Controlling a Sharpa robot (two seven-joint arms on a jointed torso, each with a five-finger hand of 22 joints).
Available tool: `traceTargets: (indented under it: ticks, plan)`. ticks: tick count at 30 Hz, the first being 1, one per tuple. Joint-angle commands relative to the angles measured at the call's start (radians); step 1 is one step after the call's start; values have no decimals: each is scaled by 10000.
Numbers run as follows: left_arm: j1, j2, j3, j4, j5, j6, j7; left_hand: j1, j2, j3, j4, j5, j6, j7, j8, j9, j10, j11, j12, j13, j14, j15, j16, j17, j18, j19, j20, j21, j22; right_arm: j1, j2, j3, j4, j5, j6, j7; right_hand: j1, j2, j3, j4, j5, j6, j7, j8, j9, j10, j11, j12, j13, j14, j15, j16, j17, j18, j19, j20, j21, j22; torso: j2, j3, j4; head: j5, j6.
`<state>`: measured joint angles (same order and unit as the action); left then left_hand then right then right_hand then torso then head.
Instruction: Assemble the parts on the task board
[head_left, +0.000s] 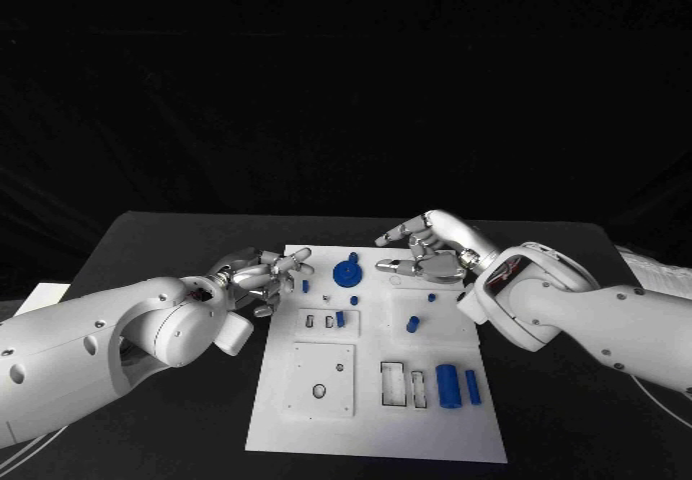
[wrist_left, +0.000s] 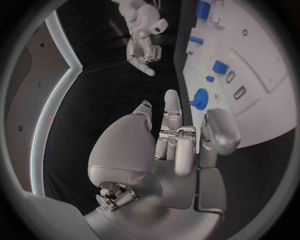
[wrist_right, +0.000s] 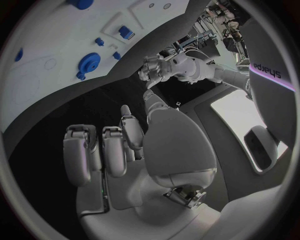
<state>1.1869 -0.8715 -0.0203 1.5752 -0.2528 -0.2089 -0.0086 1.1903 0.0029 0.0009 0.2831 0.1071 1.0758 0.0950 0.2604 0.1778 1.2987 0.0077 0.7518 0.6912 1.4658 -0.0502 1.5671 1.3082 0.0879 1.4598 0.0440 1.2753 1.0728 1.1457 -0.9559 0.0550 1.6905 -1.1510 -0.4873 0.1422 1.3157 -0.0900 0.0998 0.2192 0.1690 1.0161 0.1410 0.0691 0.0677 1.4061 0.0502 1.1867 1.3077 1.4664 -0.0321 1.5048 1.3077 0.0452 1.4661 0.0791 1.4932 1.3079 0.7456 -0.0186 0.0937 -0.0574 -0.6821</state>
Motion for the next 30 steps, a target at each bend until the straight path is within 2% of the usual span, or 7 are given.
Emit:
traceTargets:
  ticks: [1,3,5,9,14,19,30]
  plan:
    - [116,220,14,-238,-2620,2022,-3356,-460,172,-443,-17,-22,-124,-131,643,445,-101,-45,2037,1976,1050,-99,37,2626,-177,77,-11,608,864,195,-252,28,-162,1597,375,613,109,19,-29,-66,136,-30,-43,27,18,-38,-5,-28,145,751,87,-32,1286,-38,75,43,-48,729,-84,61,-58,82,-33]
    - [244,420,15,-416,-3291,2552,-4162,-756,524,-901,-5,-197,-489,-288,1558,1205,-163,-127,3279,3158,1050,-224,37,2626,-259,147,-77,1074,1523,317,-433,35,-287,1784,355,637,124,41,-51,-81,253,-29,-43,27,19,-36,-6,-23,142,753,86,-32,1291,-39,78,41,-48,731,-106,89,-66,114,-40]
    - [364,605,16,-554,-3922,2977,-4780,-656,486,-1311,-13,-385,-861,-352,2309,1889,-176,-89,3749,3632,1050,-219,37,2626,-315,186,-90,1333,1938,424,-551,38,-431,1983,347,649,128,44,-59,-86,279,-29,-43,27,19,-37,-6,-24,139,753,85,-34,1290,-38,76,40,-50,727,-135,111,-78,146,-46]
    - [696,1039,16,-783,-5343,3727,-5718,-835,427,-1859,87,-579,-1069,-383,3088,2616,-46,-247,4111,3995,1050,-253,37,2626,-401,315,-129,1638,2467,583,-685,43,-757,2265,350,649,143,52,-77,-101,349,-31,-43,25,19,-41,-7,-32,128,752,84,-38,1285,-39,80,39,-49,732,-168,145,-118,192,-74]
    - [1055,1469,13,-948,-6262,4186,-6181,-836,440,-2200,83,-604,-1321,-457,3581,3153,13,-300,4266,4157,1050,-320,37,2626,-448,385,-194,1785,2739,651,-715,44,-936,2372,367,626,148,51,-88,-108,380,-33,-43,24,19,-46,-6,-41,120,751,84,-41,1279,-38,77,39,-53,725,-182,208,-159,252,-117]
    - [1299,1894,8,-1221,-6758,4496,-6415,-876,462,-2316,89,-599,-1435,-469,3698,3307,26,-295,4306,4203,1050,-337,37,2626,-440,367,-203,1760,2695,675,-694,44,-998,2396,413,586,148,49,-95,-110,394,-35,-42,23,19,-46,-6,-40,120,751,84,-43,1277,-37,74,38,-56,719,-195,218,-150,233,-136]
    - [1469,2796,-21,-1824,-7493,5073,-6624,-888,542,-2414,82,-596,-1589,-461,3791,3463,-26,-291,4266,4163,1050,-339,37,2626,-429,345,-210,1725,2641,689,-659,44,-1106,2365,476,471,137,40,-120,-110,430,-43,-40,18,17,-48,-5,-45,113,749,84,-49,1267,-39,79,38,-53,728,-199,215,-135,278,-184]
